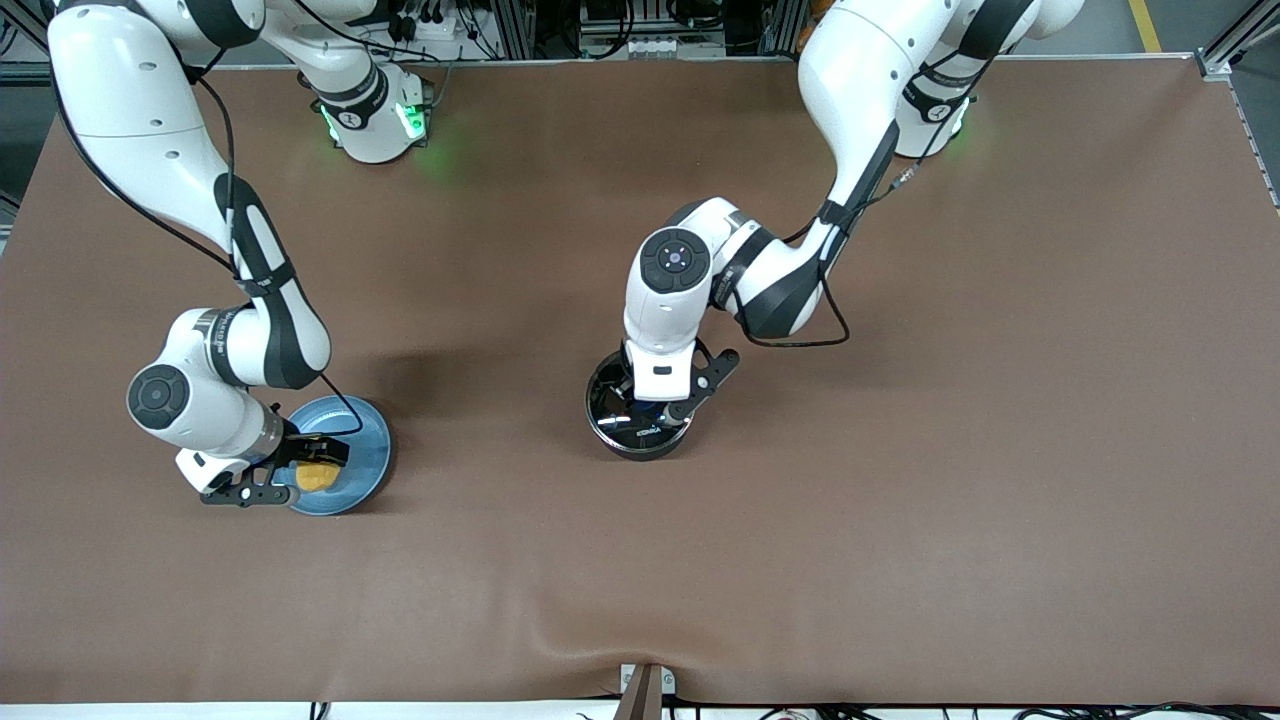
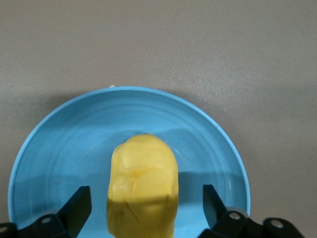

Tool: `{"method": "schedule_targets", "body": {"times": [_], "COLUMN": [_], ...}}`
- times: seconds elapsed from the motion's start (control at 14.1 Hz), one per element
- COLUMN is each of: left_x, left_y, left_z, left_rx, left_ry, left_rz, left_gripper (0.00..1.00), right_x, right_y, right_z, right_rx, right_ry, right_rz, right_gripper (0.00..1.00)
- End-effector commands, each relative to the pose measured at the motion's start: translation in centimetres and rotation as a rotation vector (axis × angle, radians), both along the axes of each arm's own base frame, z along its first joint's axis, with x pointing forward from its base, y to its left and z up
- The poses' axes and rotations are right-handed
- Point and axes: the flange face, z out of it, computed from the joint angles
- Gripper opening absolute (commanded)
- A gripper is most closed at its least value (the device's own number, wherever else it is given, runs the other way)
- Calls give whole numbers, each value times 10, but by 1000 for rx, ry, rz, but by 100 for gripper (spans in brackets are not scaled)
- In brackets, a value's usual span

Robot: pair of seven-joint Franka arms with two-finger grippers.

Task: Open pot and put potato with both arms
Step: 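Grasp the lid knob with the left gripper while the right gripper grasps the potato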

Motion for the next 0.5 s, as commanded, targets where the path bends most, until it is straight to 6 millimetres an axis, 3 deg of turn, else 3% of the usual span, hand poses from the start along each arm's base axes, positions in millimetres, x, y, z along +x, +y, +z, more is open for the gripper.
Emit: {"method": "schedule_targets", "body": {"times": [0.0, 0.14, 0.28, 0.43], "left_x": [8, 9, 7, 7], "left_y": [-6, -7, -13, -15], "left_z": [2, 1, -2, -2], "left_rx": [4, -5, -17, -19], "left_ry": [-39, -49, -62, -76], "left_rz": [5, 5, -3, -5], "left_gripper": [100, 100, 100, 100], "right_x": [3, 2, 3, 3], "right_y": [5, 8, 10, 8], "right_z": [-2, -3, 5, 36], "right_rx": [15, 17, 19, 26], "right_ry": [-6, 1, 1, 21], "right_rz": [-13, -9, -6, -4], "right_gripper": [36, 2, 0, 0]}}
